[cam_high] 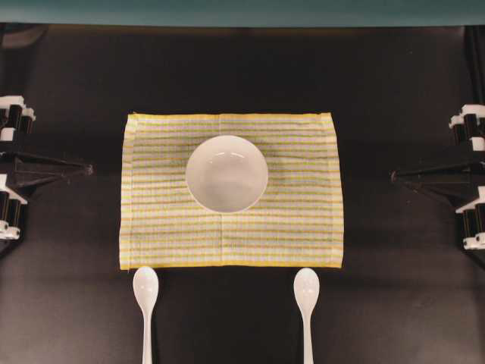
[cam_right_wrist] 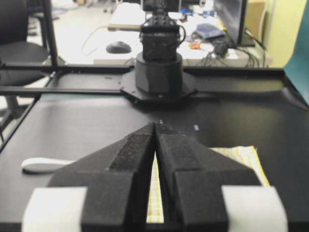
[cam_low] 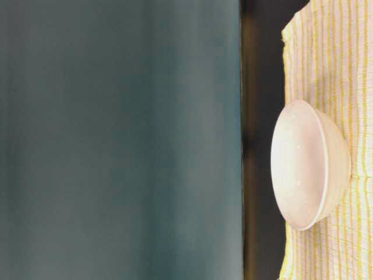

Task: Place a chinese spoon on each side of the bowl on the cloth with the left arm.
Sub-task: 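Reach the left gripper toward the right white spoon below the cloth, then close the left gripper on the right spoon's bowl end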

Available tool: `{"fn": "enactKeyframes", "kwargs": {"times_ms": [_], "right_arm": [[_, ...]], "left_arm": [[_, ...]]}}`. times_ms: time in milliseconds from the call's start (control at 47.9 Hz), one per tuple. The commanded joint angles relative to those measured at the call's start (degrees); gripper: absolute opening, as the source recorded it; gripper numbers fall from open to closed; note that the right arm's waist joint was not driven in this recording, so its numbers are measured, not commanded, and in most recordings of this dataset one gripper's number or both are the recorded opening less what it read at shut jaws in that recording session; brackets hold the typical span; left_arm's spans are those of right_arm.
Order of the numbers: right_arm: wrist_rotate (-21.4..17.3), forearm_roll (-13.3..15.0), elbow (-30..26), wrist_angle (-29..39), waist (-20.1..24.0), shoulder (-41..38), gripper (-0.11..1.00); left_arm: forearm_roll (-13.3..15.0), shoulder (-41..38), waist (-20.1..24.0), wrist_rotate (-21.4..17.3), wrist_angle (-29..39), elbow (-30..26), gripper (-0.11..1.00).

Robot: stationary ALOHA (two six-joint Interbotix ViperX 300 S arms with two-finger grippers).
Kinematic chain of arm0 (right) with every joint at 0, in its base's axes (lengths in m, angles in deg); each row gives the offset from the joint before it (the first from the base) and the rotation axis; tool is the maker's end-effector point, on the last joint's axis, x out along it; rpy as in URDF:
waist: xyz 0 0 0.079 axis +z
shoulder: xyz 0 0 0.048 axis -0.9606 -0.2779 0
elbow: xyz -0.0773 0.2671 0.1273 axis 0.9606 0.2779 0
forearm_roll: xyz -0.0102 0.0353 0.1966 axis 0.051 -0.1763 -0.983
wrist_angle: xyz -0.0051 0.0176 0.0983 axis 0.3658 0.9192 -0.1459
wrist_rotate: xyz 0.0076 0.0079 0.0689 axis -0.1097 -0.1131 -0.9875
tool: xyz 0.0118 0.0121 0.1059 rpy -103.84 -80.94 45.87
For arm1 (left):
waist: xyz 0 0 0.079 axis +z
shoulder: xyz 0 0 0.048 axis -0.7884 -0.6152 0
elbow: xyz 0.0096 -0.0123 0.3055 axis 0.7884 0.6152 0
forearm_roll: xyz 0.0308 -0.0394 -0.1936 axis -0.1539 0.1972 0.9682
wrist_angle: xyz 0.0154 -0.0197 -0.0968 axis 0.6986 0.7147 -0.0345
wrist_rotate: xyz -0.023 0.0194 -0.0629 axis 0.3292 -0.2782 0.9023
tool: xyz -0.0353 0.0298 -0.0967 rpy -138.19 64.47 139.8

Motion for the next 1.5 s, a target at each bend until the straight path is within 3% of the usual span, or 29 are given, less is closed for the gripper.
{"fn": "enactKeyframes", "kwargs": {"times_ms": [0,63,104,251,501,773,877,1002,1295,1357,1483], "right_arm": [[-0.26,-0.26,-0.53,-0.53,0.00,-0.79,0.03],[-0.44,-1.93,-0.18,-0.44,0.00,-1.14,0.07],[-0.97,-3.08,-0.09,-0.35,0.00,-1.32,0.04],[-2.02,-3.34,0.00,-0.26,0.09,-1.85,0.00],[-2.11,-3.25,0.00,1.14,0.00,-1.93,0.00],[-2.11,-3.25,0.35,2.55,0.00,-1.85,0.00],[-2.11,-3.25,0.44,2.55,0.09,-1.85,0.00],[-2.11,-3.25,0.70,2.55,0.00,-1.85,0.00],[-2.11,-3.25,1.58,2.55,0.00,-1.76,0.00],[-2.11,-3.25,1.76,2.55,0.00,-1.76,0.00],[-2.11,-3.25,2.11,2.55,0.00,-1.67,0.00]], "left_arm": [[-2.20,-4.57,-0.97,5.01,4.48,-3.16,0.05],[-2.29,-7.38,-1.14,9.14,8.26,-5.80,0.03],[-2.46,-9.40,-1.23,11.69,10.37,-7.56,0.01],[-2.46,-16.00,-2.11,16.52,15.64,-13.18,0.01],[-2.46,-29.36,-4.22,17.75,23.47,-24.17,0.01],[-2.46,-47.81,-4.92,19.16,41.40,-43.24,0.01],[-2.46,-53.09,-5.01,18.90,45.44,-48.52,0.04],[-2.46,-59.33,-5.01,18.98,46.85,-53.79,0.17],[-2.46,-71.54,-5.10,18.98,46.93,-63.28,0.76],[-2.46,-73.30,-5.10,18.90,46.85,-64.34,0.81],[-2.46,-76.11,-5.10,18.90,46.85,-66.36,0.79]]}}
